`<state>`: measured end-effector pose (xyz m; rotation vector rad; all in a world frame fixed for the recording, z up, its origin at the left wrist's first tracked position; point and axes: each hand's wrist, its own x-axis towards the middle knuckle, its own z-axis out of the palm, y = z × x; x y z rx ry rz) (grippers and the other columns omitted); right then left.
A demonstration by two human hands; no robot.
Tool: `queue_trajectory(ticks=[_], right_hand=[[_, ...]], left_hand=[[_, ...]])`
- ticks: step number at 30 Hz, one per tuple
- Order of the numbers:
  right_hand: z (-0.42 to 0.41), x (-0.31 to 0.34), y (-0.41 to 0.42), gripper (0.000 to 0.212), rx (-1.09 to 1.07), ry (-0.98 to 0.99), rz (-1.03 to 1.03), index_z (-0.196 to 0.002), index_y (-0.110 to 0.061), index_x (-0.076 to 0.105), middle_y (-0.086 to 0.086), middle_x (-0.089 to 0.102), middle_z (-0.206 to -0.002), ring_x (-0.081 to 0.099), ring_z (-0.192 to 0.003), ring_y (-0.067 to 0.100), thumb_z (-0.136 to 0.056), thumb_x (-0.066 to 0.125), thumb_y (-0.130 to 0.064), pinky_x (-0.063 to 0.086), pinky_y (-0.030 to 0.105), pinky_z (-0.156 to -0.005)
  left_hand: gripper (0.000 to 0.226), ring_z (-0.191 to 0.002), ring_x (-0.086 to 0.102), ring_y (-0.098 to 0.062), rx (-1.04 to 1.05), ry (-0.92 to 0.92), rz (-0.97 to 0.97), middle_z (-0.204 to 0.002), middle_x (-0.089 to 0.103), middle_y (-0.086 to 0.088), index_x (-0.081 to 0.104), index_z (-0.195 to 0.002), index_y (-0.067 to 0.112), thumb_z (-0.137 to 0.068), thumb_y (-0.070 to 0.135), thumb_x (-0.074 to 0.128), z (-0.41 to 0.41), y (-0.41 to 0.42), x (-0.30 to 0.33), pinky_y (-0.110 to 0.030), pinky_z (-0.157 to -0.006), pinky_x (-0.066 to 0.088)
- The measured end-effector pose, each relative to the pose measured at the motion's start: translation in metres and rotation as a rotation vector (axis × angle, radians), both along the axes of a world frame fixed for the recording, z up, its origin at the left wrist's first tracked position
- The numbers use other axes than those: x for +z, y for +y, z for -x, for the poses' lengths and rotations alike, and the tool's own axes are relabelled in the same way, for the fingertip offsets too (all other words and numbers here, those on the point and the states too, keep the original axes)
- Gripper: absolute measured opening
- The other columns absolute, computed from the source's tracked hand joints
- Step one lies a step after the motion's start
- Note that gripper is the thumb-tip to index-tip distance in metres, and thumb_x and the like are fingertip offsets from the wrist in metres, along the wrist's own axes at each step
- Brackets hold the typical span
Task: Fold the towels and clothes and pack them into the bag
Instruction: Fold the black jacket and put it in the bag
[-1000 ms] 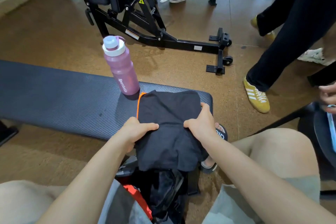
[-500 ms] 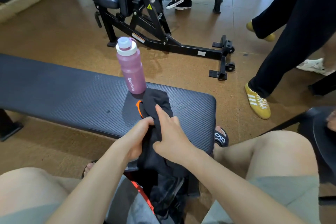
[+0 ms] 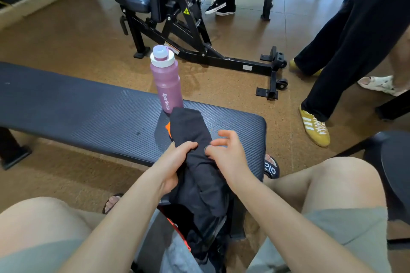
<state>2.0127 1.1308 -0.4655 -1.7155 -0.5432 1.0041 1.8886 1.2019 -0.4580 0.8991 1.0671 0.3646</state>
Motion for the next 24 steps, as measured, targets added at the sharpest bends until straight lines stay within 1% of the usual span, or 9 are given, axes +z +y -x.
queue_trajectory(ticks=[2,4,6,8,11,16,19,21,24], right_hand=[[-0.001,0.002,-0.002,0.060,0.057,-0.150,0.075,-0.118,-0.031,0.050,-0.004,0.062,-0.111,0.064,-0.095,0.014,-0.069,0.085,-0.035,0.054,0.037,-0.093],[-0.002,0.003,-0.004,0.070,0.129,0.002,0.106,-0.123,-0.029,0.053,-0.003,0.067,-0.117,0.069,-0.101,0.015,-0.065,0.087,-0.048,0.056,0.039,-0.097],[-0.003,0.007,-0.006,0.064,0.216,0.301,0.078,-0.129,-0.022,0.057,0.001,0.074,-0.117,0.074,-0.104,0.019,-0.075,0.088,-0.035,0.057,0.044,-0.098],[0.000,0.013,-0.010,0.051,0.306,0.429,0.035,-0.130,-0.019,0.059,0.002,0.076,-0.116,0.074,-0.106,0.020,-0.084,0.083,-0.022,0.057,0.043,-0.099],[0.011,0.014,-0.017,0.038,0.382,0.466,0.000,-0.127,-0.020,0.062,0.003,0.077,-0.115,0.073,-0.108,0.021,-0.091,0.074,-0.012,0.056,0.040,-0.100],[0.024,-0.007,-0.026,0.043,0.368,0.528,0.035,-0.129,-0.022,0.065,0.008,0.075,-0.118,0.072,-0.111,0.027,-0.090,0.072,-0.006,0.054,0.047,-0.103],[0.026,-0.024,-0.034,0.049,0.384,0.536,0.046,-0.129,-0.022,0.065,0.009,0.074,-0.121,0.070,-0.113,0.029,-0.085,0.072,0.000,0.053,0.049,-0.103],[0.026,-0.034,-0.040,0.054,0.365,0.525,0.034,-0.130,-0.022,0.064,0.008,0.074,-0.122,0.070,-0.114,0.028,-0.083,0.072,0.003,0.054,0.047,-0.102],[0.023,-0.045,-0.049,0.057,0.231,0.446,0.001,-0.127,-0.026,0.065,0.004,0.075,-0.119,0.072,-0.110,0.025,-0.081,0.075,0.006,0.056,0.045,-0.099]], left_hand=[[0.029,-0.097,0.075,-0.026,0.032,-0.035,0.029,-0.109,0.077,-0.008,0.064,-0.127,0.020,-0.099,0.022,0.059,0.003,-0.001,0.003,-0.036,-0.072,0.061],[0.030,-0.100,0.075,-0.025,0.037,-0.065,0.037,-0.112,0.077,-0.007,0.064,-0.129,0.020,-0.100,0.028,0.059,0.007,-0.001,0.006,-0.036,-0.075,0.061],[0.032,-0.105,0.074,-0.024,0.001,-0.065,0.004,-0.115,0.076,-0.005,0.064,-0.130,0.023,-0.102,0.036,0.058,0.012,-0.002,0.005,-0.038,-0.084,0.059],[0.032,-0.106,0.073,-0.021,-0.024,-0.032,-0.057,-0.116,0.076,-0.002,0.065,-0.128,0.026,-0.103,0.043,0.055,0.017,-0.005,0.003,-0.038,-0.089,0.058],[0.037,-0.106,0.072,-0.015,-0.038,0.067,-0.164,-0.120,0.074,0.002,0.063,-0.130,0.026,-0.103,0.047,0.050,0.025,-0.010,-0.005,-0.035,-0.091,0.058],[0.044,-0.119,0.060,-0.008,-0.212,0.255,-0.229,-0.133,0.061,0.016,0.048,-0.141,0.038,-0.103,0.057,0.039,0.047,-0.016,-0.005,-0.027,-0.099,0.048],[0.034,-0.111,0.057,0.005,-0.393,0.285,-0.144,-0.128,0.056,0.026,0.034,-0.136,0.047,-0.104,0.059,0.031,0.062,-0.015,-0.002,-0.012,-0.087,0.042],[0.036,-0.102,0.061,0.005,-0.489,0.375,-0.198,-0.117,0.062,0.021,0.047,-0.127,0.039,-0.102,0.061,0.033,0.080,-0.009,-0.005,-0.010,-0.081,0.043],[0.051,-0.117,0.060,-0.013,-0.775,0.609,-0.353,-0.120,0.067,0.008,0.063,-0.117,0.026,-0.098,0.066,0.040,0.101,-0.006,-0.011,-0.026,-0.095,0.044]])
